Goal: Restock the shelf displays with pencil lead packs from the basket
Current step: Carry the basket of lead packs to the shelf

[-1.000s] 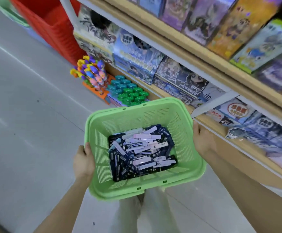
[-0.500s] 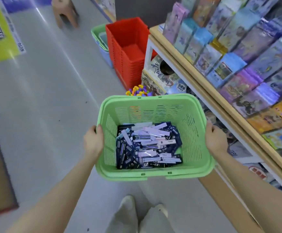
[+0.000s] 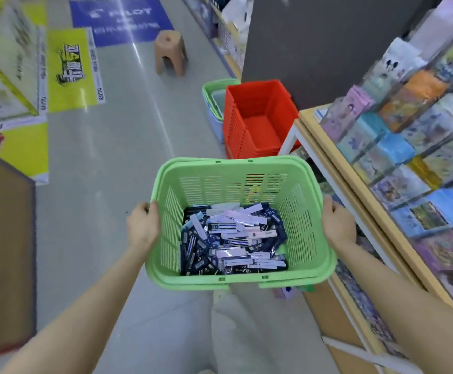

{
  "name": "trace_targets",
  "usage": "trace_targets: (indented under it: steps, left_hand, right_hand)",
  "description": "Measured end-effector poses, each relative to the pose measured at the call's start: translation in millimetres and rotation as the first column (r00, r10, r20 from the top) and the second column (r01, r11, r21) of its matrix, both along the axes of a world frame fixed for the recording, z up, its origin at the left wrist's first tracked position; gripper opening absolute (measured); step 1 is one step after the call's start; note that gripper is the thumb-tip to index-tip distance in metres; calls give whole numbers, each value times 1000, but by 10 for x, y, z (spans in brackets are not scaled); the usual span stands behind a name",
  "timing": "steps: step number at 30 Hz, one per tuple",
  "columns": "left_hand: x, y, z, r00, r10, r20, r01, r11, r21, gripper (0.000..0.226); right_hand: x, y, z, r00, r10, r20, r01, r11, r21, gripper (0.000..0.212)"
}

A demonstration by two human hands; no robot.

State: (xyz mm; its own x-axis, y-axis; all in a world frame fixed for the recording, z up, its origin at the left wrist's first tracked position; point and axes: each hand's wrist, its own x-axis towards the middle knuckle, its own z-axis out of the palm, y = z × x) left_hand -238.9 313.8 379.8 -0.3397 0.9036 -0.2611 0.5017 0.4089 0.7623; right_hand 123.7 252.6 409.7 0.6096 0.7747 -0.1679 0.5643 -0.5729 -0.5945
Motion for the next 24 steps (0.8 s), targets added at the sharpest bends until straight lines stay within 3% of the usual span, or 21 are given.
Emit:
trace_targets:
  steps: [14, 24]
  left_hand:
    - [-278, 1863, 159, 987, 145, -74, -147, 989, -24, 35]
    - [-1008, 3514, 213, 984, 165, -60, -167, 986, -28, 39]
  right_hand:
    - [-254, 2498, 84, 979, 200, 47, -201, 979, 14, 55]
    - [-930, 4179, 30, 984, 175, 40, -177, 983, 40, 55]
